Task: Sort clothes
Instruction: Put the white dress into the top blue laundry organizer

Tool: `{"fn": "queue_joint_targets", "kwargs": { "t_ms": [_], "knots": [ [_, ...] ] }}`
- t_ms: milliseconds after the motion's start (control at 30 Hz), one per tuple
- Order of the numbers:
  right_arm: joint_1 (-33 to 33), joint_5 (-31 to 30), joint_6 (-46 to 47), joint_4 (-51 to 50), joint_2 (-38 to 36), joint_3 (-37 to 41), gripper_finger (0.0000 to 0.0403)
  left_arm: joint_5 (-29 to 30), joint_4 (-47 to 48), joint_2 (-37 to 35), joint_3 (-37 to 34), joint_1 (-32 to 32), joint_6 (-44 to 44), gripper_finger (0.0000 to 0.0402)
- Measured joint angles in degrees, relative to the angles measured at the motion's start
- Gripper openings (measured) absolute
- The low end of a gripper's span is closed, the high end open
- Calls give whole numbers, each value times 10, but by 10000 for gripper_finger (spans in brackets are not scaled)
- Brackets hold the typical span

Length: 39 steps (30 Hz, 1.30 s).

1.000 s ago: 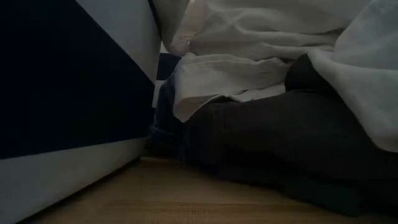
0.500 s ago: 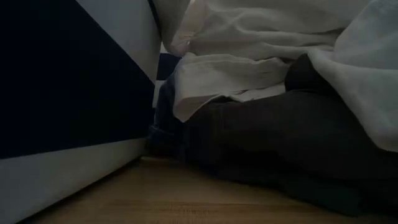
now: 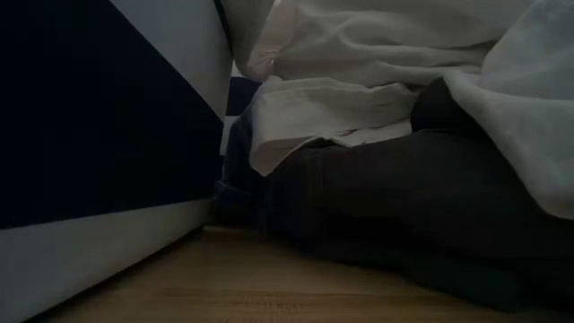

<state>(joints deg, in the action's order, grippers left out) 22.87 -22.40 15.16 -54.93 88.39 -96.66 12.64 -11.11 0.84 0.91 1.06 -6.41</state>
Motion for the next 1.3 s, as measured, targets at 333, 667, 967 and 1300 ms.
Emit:
{"fn": "queue_joint_targets", "kwargs": {
  "t_ms": [333,667,967,1300],
  "knots": [
    [0,38,76,-130,58,0,383,0,7,0,0,0,0,40],
    [0,-60,62,-156,105,0,383,0,7,0,0,0,0,40],
    [-18,-50,52,-154,169,0,378,0,7,0,0,0,0,40],
    [-35,9,24,-133,187,0,214,0,7,0,0,0,0,40]
  ]
}}
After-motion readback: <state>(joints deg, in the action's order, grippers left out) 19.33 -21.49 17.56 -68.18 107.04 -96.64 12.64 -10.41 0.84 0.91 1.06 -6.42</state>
